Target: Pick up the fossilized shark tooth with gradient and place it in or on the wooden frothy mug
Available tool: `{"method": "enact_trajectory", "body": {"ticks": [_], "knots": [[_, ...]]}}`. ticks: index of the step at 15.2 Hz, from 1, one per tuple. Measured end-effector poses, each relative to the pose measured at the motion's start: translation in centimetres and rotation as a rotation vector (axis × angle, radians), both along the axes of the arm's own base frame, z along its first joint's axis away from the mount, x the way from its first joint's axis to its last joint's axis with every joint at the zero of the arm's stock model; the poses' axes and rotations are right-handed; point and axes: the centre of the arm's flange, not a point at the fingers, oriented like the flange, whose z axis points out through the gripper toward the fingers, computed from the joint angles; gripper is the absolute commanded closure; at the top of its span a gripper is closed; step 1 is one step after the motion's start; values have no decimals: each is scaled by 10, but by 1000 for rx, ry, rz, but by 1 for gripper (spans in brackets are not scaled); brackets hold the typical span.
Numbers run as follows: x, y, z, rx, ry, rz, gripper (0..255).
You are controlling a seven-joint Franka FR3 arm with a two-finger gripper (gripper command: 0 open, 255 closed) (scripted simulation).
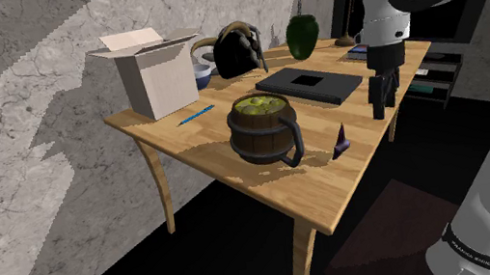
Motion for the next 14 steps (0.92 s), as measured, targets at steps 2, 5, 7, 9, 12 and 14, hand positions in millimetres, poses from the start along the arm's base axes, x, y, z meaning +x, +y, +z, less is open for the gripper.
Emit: {"method": "enact_trajectory", "body": {"ticks": [2,5,7,9,12,14], "knots": [[1,4,-3,7,-21,35,0],[3,24,-13,43,-151,229,0],[1,40,-20,70,-253,381,0],[0,53,-29,88,-319,479,0],[2,57,-43,93,-340,509,0],[3,59,-53,93,-343,512,0]]}}
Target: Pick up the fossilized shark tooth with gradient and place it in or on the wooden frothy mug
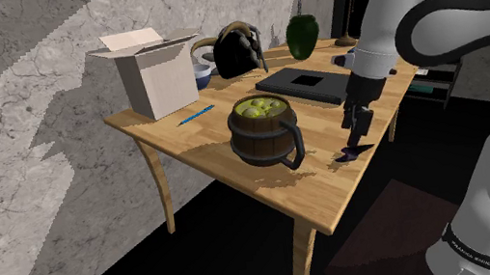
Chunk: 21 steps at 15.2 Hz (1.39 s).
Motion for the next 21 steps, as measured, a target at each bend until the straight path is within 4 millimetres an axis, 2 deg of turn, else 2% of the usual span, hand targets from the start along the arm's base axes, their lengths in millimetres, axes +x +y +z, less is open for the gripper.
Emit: {"method": "enact_trajectory", "body": {"ticks": [3,8,9,18,19,21], "knots": [[0,2,-12,0,-1,1,0],[0,2,-14,0,-1,1,0],[0,2,-14,0,-1,1,255],[0,2,-14,0,-1,1,255],[0,2,-14,0,-1,1,0],[-4,5,-10,-17,9,-46,0]]}}
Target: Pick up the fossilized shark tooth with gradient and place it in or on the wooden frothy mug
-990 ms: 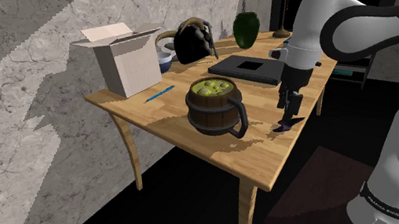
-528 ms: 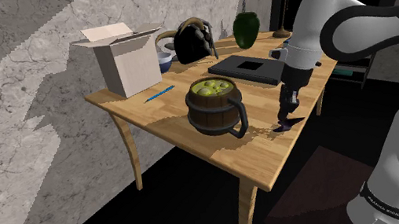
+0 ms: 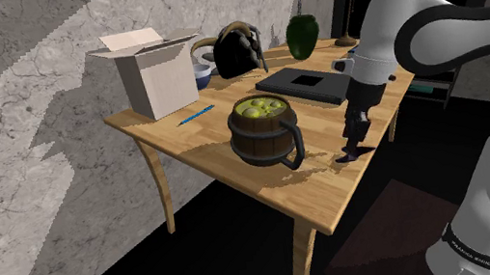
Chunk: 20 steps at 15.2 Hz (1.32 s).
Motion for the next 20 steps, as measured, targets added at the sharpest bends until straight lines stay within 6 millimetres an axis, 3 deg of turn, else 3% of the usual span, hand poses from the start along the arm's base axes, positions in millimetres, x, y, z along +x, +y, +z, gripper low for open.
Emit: {"method": "enact_trajectory", "body": {"ticks": [3,5,12,18,19,20], "knots": [[-21,20,18,-85,76,-373,0],[-25,28,20,-119,109,-531,0],[-26,30,-13,-133,121,-587,0],[-26,29,-16,-133,120,-588,0],[-26,29,-16,-133,120,-588,255],[-26,29,-16,-133,120,-588,255]]}}
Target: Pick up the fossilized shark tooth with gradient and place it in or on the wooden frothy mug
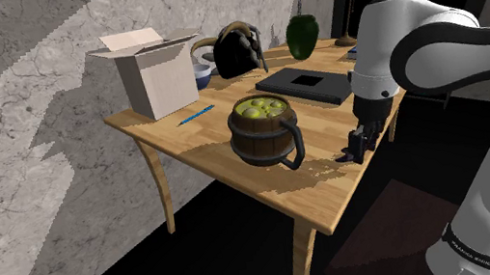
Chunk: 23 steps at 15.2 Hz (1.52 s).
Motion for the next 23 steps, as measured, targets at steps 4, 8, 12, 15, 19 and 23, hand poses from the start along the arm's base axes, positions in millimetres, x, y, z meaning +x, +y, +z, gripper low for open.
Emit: {"method": "enact_trajectory", "body": {"ticks": [4,8,12,15,19,23], "knots": [[0,0,0,0,0,0,255],[0,0,0,0,0,0,255],[-1,-1,12,0,0,0,255],[0,0,26,0,0,0,255],[0,0,47,0,0,0,255],[1,0,69,0,0,0,255]]}}
